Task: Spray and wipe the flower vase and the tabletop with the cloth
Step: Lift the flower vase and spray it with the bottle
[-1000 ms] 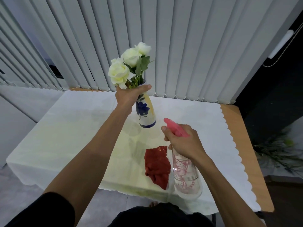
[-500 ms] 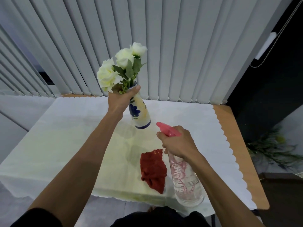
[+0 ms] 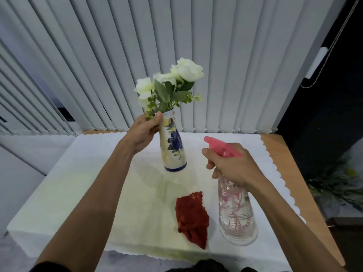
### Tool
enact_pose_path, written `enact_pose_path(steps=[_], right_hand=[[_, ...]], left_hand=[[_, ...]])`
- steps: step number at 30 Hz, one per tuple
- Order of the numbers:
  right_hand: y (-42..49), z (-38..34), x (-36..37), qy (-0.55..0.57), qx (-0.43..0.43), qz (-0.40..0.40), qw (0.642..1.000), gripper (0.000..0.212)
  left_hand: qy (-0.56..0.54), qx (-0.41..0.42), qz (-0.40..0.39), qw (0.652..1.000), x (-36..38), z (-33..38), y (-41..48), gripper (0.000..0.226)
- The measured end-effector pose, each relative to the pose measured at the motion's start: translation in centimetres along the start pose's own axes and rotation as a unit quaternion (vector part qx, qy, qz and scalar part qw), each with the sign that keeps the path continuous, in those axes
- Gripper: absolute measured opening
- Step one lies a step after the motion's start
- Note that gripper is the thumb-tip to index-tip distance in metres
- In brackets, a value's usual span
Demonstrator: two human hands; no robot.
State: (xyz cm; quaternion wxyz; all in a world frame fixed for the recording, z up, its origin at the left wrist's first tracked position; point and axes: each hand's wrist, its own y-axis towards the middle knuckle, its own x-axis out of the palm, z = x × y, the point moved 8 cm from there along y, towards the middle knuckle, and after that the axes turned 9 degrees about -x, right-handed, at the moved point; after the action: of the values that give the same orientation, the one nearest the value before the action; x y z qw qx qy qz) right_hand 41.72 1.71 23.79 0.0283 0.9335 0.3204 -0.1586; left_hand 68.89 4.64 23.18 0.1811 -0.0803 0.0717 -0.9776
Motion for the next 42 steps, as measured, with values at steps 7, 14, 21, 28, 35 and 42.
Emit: enact_pose_path(steps=[7,14,21,28,35,42], right_hand=[[-0.3,1.5,-0.1,0.0,0.027,-0.042,0.999,0.028],[-0.7,3.4,0.4,-0.028,0.037,-0.052,0.998,0.024],[0.2,3.0,0.8,-0.029,0.024,-0.031,0.999,0.026],[-0.7,7.6,1.2,-0.034,0.061,-0.04,0.997,0.024],[1.4,10.1,-1.5,-0.015,0.039,0.104,0.994,0.015],[2.8,12.6,-2.8,-0.015,-0.011,0.226,0.974,0.011]], left_hand=[[-0.045,-0.014,-0.04,0.998,0.4,0.5,-0.2,0.07],[-0.024,-0.003,-0.043,0.999,0.5,0.9,-0.5,0.078],[-0.02,0.003,-0.055,0.998,1.3,0.9,-0.8,0.087],[0.034,0.028,0.031,0.999,1.2,0.7,-1.0,0.022],[0.196,0.074,0.2,0.957,2.1,-0.7,-2.4,0.032],[0.179,0.053,0.258,0.948,1.2,-3.2,-2.3,0.051]])
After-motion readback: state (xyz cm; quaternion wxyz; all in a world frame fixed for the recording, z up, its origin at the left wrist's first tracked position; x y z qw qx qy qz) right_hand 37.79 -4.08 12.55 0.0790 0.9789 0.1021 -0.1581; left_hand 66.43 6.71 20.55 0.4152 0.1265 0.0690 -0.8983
